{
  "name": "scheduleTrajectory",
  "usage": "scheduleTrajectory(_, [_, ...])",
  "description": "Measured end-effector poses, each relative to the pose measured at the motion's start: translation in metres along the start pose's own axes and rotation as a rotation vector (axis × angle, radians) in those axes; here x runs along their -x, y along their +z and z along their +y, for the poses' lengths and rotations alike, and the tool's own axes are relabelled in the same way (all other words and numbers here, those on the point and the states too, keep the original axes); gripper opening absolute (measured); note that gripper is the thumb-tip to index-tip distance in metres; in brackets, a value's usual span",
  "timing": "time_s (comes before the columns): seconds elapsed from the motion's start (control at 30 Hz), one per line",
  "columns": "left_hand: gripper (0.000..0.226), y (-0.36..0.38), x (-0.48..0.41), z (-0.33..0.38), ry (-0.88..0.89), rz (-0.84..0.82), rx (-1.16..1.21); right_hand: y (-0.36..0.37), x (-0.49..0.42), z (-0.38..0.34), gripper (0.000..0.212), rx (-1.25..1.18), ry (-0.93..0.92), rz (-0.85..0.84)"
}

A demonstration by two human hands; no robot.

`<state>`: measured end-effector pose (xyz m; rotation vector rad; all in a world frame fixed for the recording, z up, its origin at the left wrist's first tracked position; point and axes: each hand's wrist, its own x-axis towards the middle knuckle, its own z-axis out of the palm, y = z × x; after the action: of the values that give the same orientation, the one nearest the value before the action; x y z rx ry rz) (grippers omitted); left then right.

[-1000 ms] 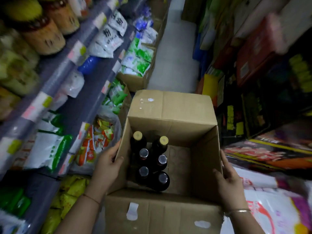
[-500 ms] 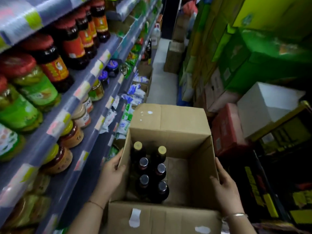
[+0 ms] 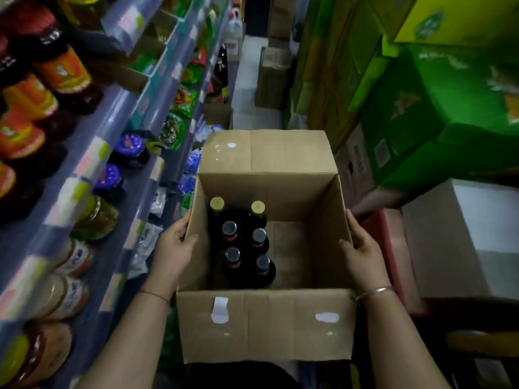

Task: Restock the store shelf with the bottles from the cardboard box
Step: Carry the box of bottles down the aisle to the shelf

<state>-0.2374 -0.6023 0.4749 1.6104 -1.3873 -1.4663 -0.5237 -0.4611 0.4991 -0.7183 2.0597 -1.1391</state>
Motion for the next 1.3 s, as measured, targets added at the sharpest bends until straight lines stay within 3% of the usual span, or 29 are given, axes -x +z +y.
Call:
scheduleTrajectory(0.63, [0.057,0.074,-0.332,0.145,-0.068,-0.055,-0.037,0.053,-0.321,-0.113,0.062,0.014,0.032,0.112])
scheduleTrajectory(1.3, [0.058,0.147,-0.620,0.261,-0.053,-0.043,0.021,0.095,-0.637,-0.215,0.060,-0.041,0.062,0.042])
